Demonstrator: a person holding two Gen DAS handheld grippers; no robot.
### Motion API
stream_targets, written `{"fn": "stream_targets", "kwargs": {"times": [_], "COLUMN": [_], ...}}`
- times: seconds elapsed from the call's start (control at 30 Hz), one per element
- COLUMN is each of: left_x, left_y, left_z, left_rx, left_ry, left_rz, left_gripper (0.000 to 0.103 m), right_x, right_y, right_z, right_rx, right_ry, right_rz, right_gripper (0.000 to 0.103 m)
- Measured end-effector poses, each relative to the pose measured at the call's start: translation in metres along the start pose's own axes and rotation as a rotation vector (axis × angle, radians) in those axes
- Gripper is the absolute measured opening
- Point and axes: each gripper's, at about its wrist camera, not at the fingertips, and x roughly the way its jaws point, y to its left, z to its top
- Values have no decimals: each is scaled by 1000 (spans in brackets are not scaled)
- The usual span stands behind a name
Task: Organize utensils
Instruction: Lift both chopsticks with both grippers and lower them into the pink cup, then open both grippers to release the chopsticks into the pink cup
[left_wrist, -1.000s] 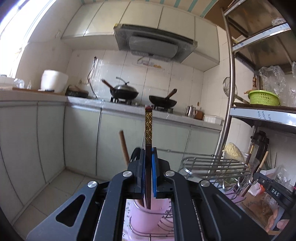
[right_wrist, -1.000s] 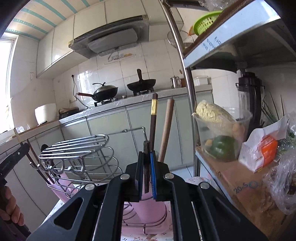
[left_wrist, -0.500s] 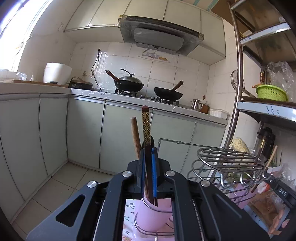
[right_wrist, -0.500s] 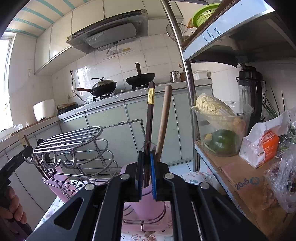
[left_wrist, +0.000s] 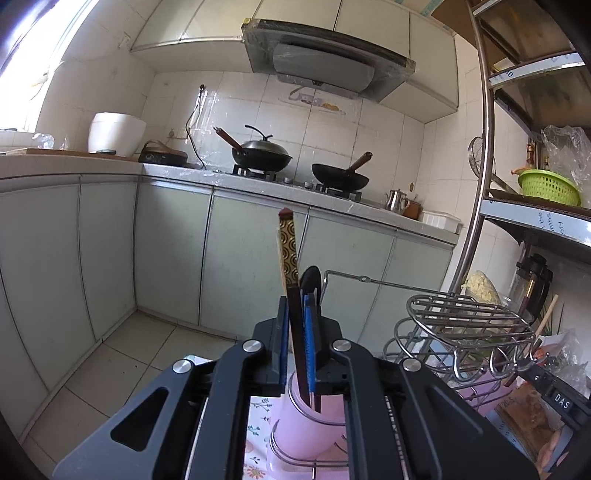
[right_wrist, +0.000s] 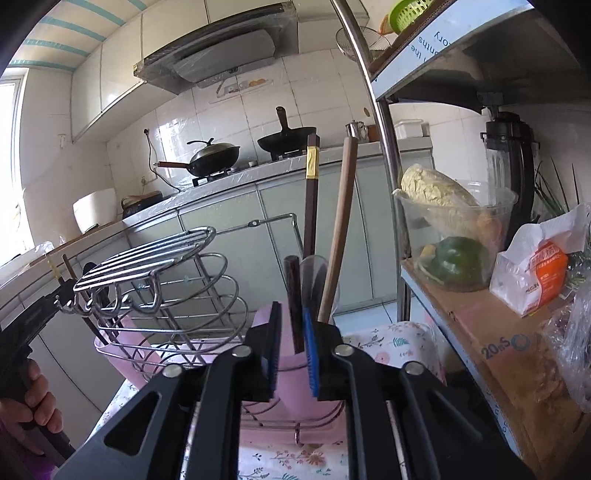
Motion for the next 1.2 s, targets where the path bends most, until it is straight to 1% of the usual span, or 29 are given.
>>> {"fn": "stream_targets", "kwargs": {"times": [0.03, 0.07, 0.1, 0.17, 0.23, 0.3, 0.33, 0.4, 0.5, 0.7, 0.8, 0.9, 1.07, 1.2], "left_x": [0, 0, -2, -5, -10, -14, -16, -21, -26, -30, -32, -35, -44, -51], "left_y": [0, 0, 1, 1, 0, -2, -2, -3, -4, -8, -9, -12, -21, -31], "left_z": [0, 0, 0, 0, 1, 2, 2, 1, 0, -9, -15, -18, -23, -27], "left_rx": [-2, -5, -12, -19, -16, -9, -6, -5, -10, -17, -35, -41, -4, 24], "left_ry": [9, 16, 20, 14, 7, 5, 5, 5, 14, 88, 139, 164, 196, 223], "left_rz": [-3, -5, -8, -9, -11, -14, -15, -16, -22, -39, -52, -58, -79, -102], "left_gripper": [13, 23, 33, 37, 39, 44, 45, 47, 47, 47, 47, 47, 47, 47], "right_x": [-2, -3, -5, -7, -9, -12, -13, -16, -21, -30, -32, -33, -40, -45], "right_y": [-1, -1, -2, -3, -4, -6, -7, -7, -7, -1, 5, 13, 28, 33], "right_z": [-1, -1, -2, -3, -5, -5, -6, -6, -9, -14, -17, -22, -29, -32], "right_rx": [4, 7, 11, 12, 17, 26, 30, 30, 25, 22, 10, -1, -50, -47], "right_ry": [-2, -5, -8, -5, 1, 3, 1, -2, -4, 9, 43, 73, 80, 96], "right_rz": [2, 4, 6, 6, 2, 3, 2, -4, -8, 13, 28, 41, 32, 52], "right_gripper": [22, 26, 27, 27, 27, 30, 31, 38, 39, 42, 43, 43, 43, 43]}}
